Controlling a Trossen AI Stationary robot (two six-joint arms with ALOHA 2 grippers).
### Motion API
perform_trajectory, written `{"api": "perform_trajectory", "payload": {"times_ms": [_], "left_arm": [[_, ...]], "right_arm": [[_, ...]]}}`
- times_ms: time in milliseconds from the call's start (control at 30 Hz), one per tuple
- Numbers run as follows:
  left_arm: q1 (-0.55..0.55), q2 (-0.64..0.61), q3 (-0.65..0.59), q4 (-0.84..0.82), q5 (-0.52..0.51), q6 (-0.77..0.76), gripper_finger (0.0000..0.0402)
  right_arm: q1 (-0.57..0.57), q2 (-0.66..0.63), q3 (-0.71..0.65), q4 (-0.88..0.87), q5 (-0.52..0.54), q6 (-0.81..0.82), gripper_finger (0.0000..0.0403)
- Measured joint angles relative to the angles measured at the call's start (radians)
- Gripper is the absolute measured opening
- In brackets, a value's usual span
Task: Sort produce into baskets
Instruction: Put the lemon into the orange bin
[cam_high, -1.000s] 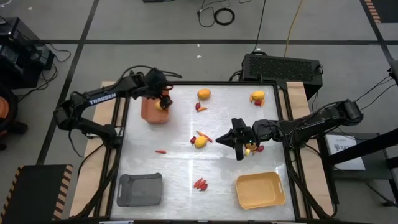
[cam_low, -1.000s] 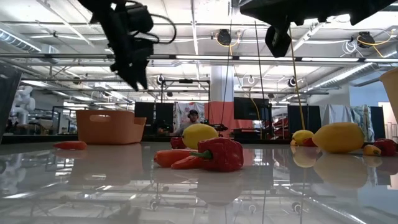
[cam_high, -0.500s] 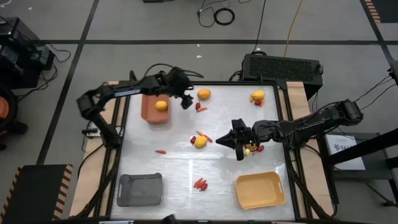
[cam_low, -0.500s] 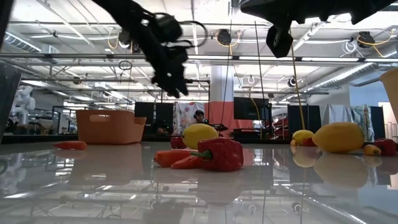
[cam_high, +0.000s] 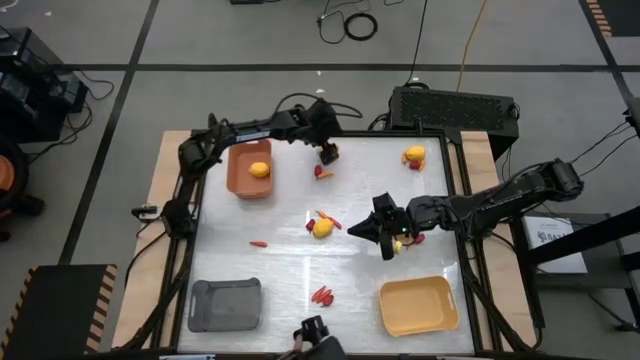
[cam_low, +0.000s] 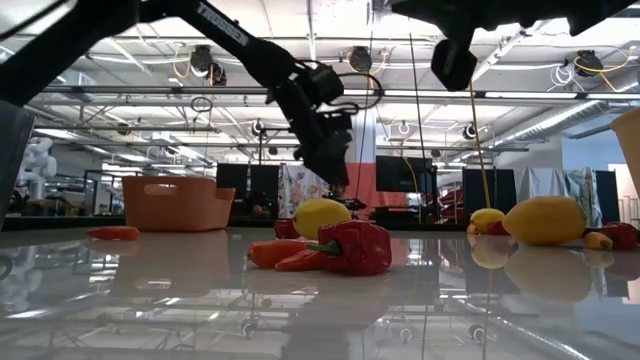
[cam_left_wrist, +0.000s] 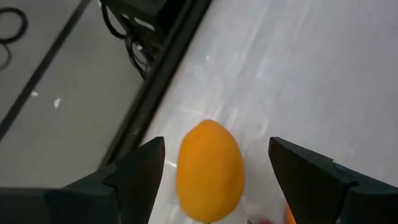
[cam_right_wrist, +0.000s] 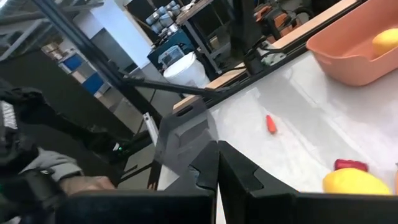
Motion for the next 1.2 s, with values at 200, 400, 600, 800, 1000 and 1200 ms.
{"api": "perform_trajectory", "payload": {"times_ms": [200,400,600,800,1000,1200], "left_arm": [[0.0,0.054,0.011,-0.014,0.015,0.026,0.0295],[0.004,0.093,0.011,-0.038,0.017,0.05,0.0295],[0.006,0.113,0.011,-0.035,0.017,0.053,0.0295],[0.008,0.12,0.01,-0.054,0.016,0.052,0.0293],[0.008,0.122,0.01,-0.087,0.007,0.049,0.0255],[0.002,0.107,0.009,-0.096,-0.049,0.041,0.023]], "right_arm": [[0.031,0.0,0.0,-0.004,0.011,0.0,0.0],[0.041,0.0,0.0,-0.006,0.065,-0.008,0.0],[0.041,0.0,0.0,-0.008,0.072,-0.008,0.0],[0.041,0.0,0.0,-0.012,0.072,-0.008,0.0],[0.041,0.0,0.0,-0.011,0.072,-0.008,0.0],[0.041,0.0,0.0,-0.011,0.072,-0.008,0.0]]}}
